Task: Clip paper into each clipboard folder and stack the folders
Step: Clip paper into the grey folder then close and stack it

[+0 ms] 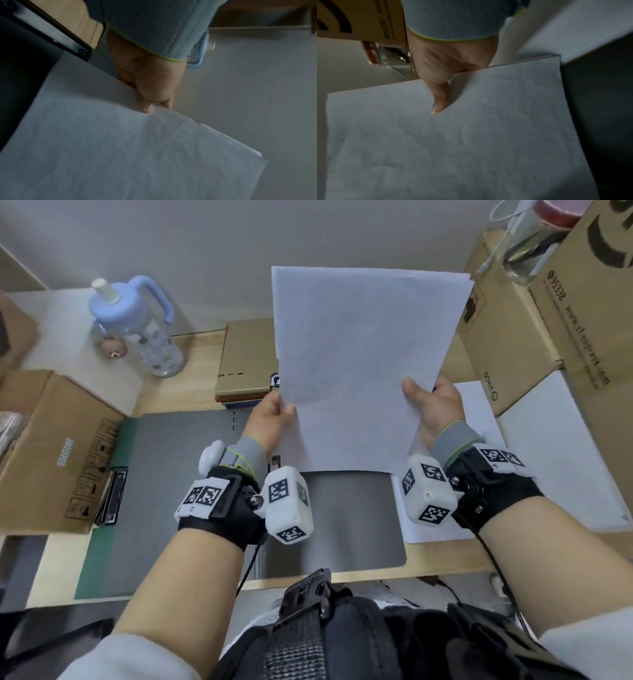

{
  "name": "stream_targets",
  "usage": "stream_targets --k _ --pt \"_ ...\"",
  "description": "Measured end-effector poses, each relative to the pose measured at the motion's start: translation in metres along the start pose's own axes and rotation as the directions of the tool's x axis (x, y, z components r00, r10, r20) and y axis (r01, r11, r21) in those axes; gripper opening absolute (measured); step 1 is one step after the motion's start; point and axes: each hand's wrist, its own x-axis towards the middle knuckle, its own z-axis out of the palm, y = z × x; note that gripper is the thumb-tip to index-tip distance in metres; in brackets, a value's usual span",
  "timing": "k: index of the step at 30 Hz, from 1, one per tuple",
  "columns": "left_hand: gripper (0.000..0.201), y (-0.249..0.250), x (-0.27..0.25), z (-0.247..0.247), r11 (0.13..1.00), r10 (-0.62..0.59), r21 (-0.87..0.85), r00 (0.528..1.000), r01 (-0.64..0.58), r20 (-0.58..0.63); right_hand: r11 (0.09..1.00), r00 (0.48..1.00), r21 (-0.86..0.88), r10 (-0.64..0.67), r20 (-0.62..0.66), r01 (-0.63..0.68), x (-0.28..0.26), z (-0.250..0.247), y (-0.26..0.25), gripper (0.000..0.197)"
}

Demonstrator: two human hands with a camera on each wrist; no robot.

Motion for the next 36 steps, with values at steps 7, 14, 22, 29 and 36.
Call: stream_targets --k 7,14,22,29,36 --pt "0.03 -0.011 -0.007 -0.028 0.984 0.037 -0.171 0.997 -0.049 -0.074 0.992 0.979 0.099 -0.09 0.183 0.073 -0.015 0.023 -0.007 0.042" --pt "0.042 -0.021 -0.018 -0.018 0.969 -0.003 -0.246 0.999 -0.005 -0.032 0.99 0.982 -0.144 0.022 0.187 0.005 -0.023 0.015 0.018 0.034" --pt "0.037 -0.027 -0.015 -0.018 0.97 -0.006 -0.242 1.0 0.006 0.001 0.973 0.99 -0.229 0.044 0.137 -0.012 -0.024 0.006 0.024 0.025" --pt "0.039 -0.016 -0.016 -0.015 0.971 0.017 -0.237 1.0 -0.017 -0.002 0.975 0.996 -0.224 0.021 0.089 0.0 -0.022 0.009 0.018 0.025" --pt "0.041 -0.019 -0.019 -0.012 0.984 -0.044 -0.176 0.999 0.041 -0.013 0.925 0.997 -0.379 0.03 0.068 -0.002 -0.026 0.016 0.017 0.026"
